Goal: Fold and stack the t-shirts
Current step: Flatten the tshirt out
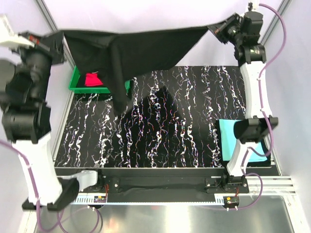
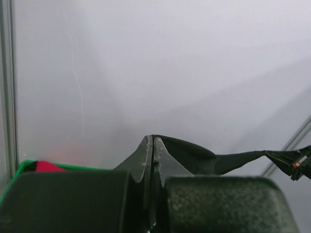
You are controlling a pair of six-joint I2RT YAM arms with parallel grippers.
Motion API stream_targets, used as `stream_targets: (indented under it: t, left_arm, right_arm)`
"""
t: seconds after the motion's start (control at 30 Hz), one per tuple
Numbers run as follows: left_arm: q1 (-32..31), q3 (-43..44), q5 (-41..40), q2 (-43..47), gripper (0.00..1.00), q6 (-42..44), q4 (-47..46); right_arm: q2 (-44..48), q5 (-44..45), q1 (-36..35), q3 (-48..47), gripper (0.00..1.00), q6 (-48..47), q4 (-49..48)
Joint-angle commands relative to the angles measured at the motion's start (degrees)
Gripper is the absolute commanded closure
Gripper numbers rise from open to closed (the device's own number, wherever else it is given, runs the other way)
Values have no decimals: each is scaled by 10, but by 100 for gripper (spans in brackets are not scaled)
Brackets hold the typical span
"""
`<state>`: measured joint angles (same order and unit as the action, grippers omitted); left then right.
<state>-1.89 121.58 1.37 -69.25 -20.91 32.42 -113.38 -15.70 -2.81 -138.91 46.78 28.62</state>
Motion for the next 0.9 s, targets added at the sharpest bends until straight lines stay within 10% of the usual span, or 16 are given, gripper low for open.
stream_targets:
  t: [0.0, 0.47, 0.87]
  left_arm:
    - [6, -50, -6, 48, 100, -11, -42]
    - [5, 48, 24, -64, 100, -54, -132]
    - [12, 211, 44, -227, 100, -51, -228]
  right_arm:
    - [87, 26, 46, 69, 100, -39, -1]
    - [188, 100, 55, 124, 100, -129, -52]
    - [4, 117, 55, -127, 100, -117, -55]
